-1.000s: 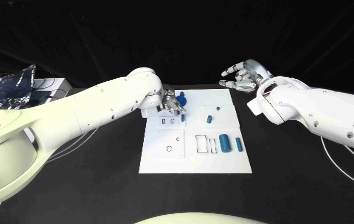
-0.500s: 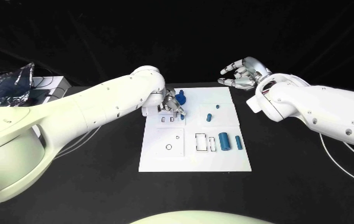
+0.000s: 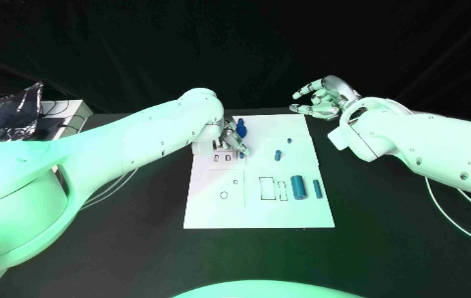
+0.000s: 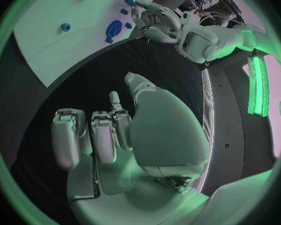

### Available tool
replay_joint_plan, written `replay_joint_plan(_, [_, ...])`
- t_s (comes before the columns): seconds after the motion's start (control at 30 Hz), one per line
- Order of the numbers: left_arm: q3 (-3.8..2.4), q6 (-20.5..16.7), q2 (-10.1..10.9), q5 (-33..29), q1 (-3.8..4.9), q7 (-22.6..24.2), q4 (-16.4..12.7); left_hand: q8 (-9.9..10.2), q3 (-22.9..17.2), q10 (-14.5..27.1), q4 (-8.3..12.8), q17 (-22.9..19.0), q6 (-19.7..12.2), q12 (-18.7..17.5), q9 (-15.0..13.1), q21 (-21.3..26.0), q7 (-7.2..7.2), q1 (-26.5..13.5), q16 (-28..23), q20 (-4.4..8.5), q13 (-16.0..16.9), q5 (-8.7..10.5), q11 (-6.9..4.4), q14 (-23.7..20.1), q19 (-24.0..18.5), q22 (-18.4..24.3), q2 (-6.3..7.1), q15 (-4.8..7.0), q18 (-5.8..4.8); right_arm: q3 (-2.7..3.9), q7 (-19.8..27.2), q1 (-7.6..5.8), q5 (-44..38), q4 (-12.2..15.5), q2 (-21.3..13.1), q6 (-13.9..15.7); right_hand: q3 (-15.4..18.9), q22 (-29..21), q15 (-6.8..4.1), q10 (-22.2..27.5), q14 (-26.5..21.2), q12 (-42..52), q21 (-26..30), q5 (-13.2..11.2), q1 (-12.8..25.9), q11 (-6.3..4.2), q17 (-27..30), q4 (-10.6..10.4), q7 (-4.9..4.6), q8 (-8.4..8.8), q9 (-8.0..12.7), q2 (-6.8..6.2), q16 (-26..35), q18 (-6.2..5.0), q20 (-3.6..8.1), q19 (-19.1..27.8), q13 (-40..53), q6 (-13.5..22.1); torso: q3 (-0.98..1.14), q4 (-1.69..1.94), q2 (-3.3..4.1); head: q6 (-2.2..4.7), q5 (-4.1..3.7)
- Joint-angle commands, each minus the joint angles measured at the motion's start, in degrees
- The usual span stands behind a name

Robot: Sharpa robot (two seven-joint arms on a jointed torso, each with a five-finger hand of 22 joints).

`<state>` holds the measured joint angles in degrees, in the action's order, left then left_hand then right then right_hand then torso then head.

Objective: Assemble the parts on the task board

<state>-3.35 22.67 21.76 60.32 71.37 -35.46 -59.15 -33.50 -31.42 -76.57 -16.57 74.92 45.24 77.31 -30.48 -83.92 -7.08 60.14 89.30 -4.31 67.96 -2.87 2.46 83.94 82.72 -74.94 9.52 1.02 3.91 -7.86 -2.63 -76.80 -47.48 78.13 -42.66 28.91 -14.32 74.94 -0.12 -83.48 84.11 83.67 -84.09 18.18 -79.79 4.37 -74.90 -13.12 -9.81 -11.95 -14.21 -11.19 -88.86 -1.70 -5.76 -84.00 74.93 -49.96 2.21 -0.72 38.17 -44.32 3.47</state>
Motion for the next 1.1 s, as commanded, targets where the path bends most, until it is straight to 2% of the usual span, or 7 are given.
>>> replay_joint_plan(0.03, [0.0,-0.07,-0.25,-0.69,0.05,0.55,0.06,-0.21,-0.45,0.35,0.07,14.31,-0.29,-0.28,-0.1,-0.2,0.04,-0.52,0.33,0.0,-0.09,-0.04,0.09,5.82,0.32,-0.89,-0.22,0.19,-0.93,0.05,0.07,-0.04,-0.87,0.09,0.09,-0.99,-0.14,9.36,0.44,-0.01,4.99,-0.27,0.29,0.14,-0.17,0.41,-11.38,-0.08,0.08,-0.37,0.07,-0.54,0.3,-0.03,-0.27,-3.06,8.28,0.39,0.02,-0.08,0.17,0.02,0.0])
replay_joint_plan(0.33, [0.01,0.1,-0.64,-0.78,0.04,0.87,0.57,-0.33,-1.39,0.44,0.55,14.28,-0.4,-0.37,-0.41,-0.25,0.04,-0.06,0.31,-0.02,-0.19,-0.05,0.07,5.81,0.35,-1.01,-0.36,0.2,-0.95,0.07,-0.05,-0.04,-1.08,0.09,0.23,-1.33,-0.14,9.36,0.44,-0.01,4.99,-0.27,0.29,0.14,-0.17,0.41,-11.38,-0.08,0.08,-0.37,0.07,-0.54,0.3,-0.03,-0.27,-3.06,8.28,0.39,0.08,-0.09,0.14,-0.39,-0.21])
replay_joint_plan(0.53, [0.01,-0.38,-0.81,-1.06,0.02,1.2,0.93,-0.41,-2.21,0.55,0.97,14.33,-0.5,-0.49,-0.66,-0.26,0.02,0.43,0.34,-0.04,-0.38,-0.06,0.09,5.82,0.32,-1.01,-0.37,0.19,-0.95,0.09,-0.11,-0.04,-1.17,0.08,0.29,-1.54,-0.18,9.37,0.45,-0.02,5.0,-0.26,0.29,0.1,-0.16,0.41,-11.38,-0.12,0.08,-0.43,0.06,-0.53,0.3,-0.03,-0.29,-3.07,8.29,0.42,0.11,-0.1,0.15,-0.38,-0.39])
replay_joint_plan(0.83, [0.01,-1.6,-0.91,-1.45,0.02,1.75,1.41,-0.68,-4.26,0.82,1.9,14.32,-0.54,-0.8,-1.22,-0.3,0.05,1.24,0.33,-0.05,-0.87,-0.07,0.05,5.82,0.3,-1.08,-1.06,0.21,-0.95,0.1,-0.26,-0.04,-1.3,0.01,0.4,-1.85,-0.18,9.37,0.45,-0.02,5.0,-0.26,0.29,0.1,-0.16,0.41,-11.38,-0.12,0.08,-0.43,0.06,-0.53,0.3,-0.03,-0.29,-3.07,8.29,0.42,0.14,-0.07,0.19,-0.47,-0.46])
replay_joint_plan(1.1, [0.01,-1.09,-1.11,-1.85,-0.01,1.93,2.02,-0.86,-5.75,1.04,2.77,14.32,-0.61,-1.06,-1.63,-0.32,0.11,1.7,0.32,-0.03,-1.29,-0.08,-0.01,5.82,0.29,-1.12,-1.65,0.26,-0.95,0.1,-0.34,-0.04,-1.51,0.01,0.43,-2.05,-0.25,9.37,0.45,-0.06,5.0,-0.22,0.29,0.07,-0.19,0.42,-11.39,-0.14,0.08,-0.51,0.05,-0.49,0.3,-0.03,-0.3,-3.07,8.33,0.43,0.13,-0.06,0.22,-0.58,-0.42])
